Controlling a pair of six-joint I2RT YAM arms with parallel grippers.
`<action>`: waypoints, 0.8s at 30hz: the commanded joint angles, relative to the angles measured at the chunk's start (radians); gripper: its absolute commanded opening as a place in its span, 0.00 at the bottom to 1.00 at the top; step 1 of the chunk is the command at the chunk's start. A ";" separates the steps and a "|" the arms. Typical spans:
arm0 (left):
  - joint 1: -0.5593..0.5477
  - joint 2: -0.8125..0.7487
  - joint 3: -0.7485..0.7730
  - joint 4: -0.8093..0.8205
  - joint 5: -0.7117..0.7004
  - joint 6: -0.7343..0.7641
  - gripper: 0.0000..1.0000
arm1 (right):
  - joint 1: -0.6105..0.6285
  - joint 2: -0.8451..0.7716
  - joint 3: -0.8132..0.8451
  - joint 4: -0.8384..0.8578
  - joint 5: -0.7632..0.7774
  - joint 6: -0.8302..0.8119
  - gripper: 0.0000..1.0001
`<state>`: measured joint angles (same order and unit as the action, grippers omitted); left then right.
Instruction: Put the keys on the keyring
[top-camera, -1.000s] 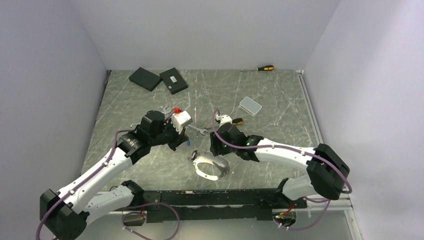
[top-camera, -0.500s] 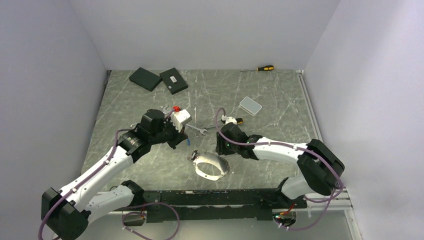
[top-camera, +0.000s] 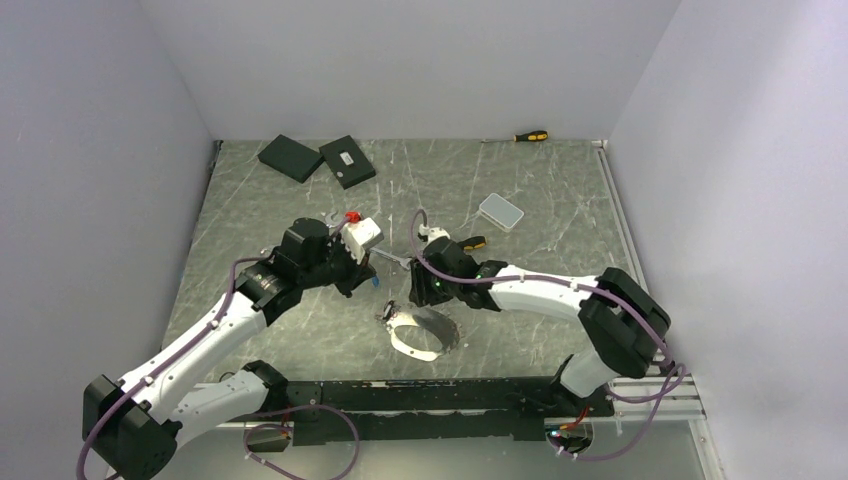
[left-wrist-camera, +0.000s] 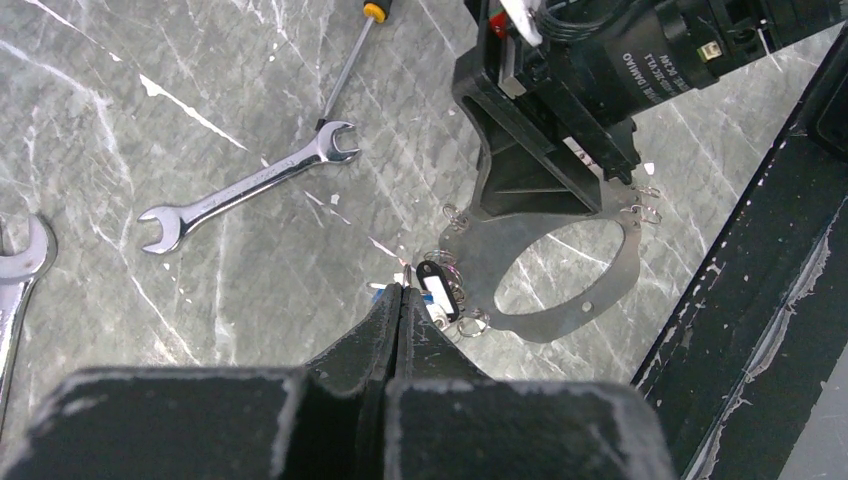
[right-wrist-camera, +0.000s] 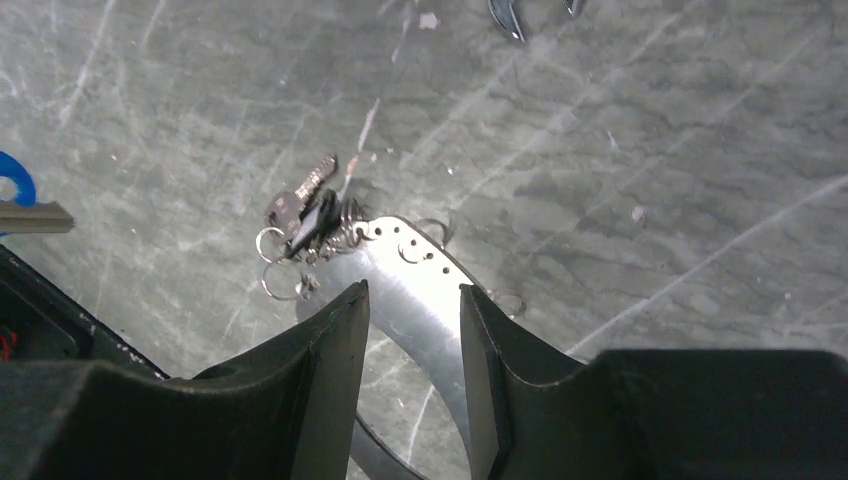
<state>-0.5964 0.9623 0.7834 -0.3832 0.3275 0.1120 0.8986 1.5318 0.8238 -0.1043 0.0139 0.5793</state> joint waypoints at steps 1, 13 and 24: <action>0.004 -0.006 0.013 0.035 0.002 0.023 0.00 | -0.009 0.031 0.080 0.021 -0.062 -0.012 0.42; 0.005 -0.036 0.007 0.033 -0.006 0.022 0.00 | -0.008 0.151 0.117 0.014 -0.078 0.127 0.37; 0.004 -0.055 0.002 0.032 -0.009 0.022 0.00 | -0.007 0.179 0.124 0.012 -0.075 0.129 0.14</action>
<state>-0.5961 0.9291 0.7830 -0.3813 0.3229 0.1120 0.8917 1.7096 0.9043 -0.1108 -0.0612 0.7006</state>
